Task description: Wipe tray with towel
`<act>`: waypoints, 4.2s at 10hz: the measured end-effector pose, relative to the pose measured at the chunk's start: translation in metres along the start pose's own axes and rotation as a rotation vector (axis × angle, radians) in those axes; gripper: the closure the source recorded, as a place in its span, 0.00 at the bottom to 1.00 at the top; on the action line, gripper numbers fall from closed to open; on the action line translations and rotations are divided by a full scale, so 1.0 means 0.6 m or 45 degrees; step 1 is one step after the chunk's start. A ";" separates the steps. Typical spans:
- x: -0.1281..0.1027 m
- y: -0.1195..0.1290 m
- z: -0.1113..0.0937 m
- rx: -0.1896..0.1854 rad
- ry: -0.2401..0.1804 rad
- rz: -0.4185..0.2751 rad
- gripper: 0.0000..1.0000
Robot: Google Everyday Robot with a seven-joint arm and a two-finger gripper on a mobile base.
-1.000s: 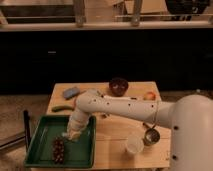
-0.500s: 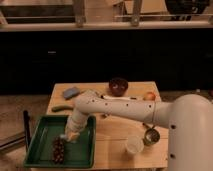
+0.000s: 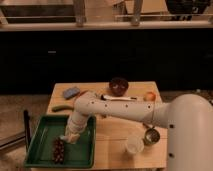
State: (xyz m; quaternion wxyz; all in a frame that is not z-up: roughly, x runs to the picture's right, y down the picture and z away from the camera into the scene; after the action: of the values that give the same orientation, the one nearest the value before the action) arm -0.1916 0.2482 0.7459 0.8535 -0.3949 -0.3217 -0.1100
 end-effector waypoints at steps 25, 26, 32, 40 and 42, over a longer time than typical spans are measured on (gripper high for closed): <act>0.012 0.020 0.037 -0.174 0.236 -0.081 1.00; 0.030 0.031 0.025 -0.176 0.246 -0.056 1.00; 0.080 0.009 -0.014 -0.051 0.314 0.095 1.00; 0.015 -0.057 0.051 -0.060 0.272 -0.055 1.00; -0.006 -0.038 0.066 -0.083 0.248 -0.122 1.00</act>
State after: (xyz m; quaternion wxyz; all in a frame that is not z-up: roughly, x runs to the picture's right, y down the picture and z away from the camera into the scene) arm -0.2228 0.2623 0.7767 0.8611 -0.3943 -0.2521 -0.1988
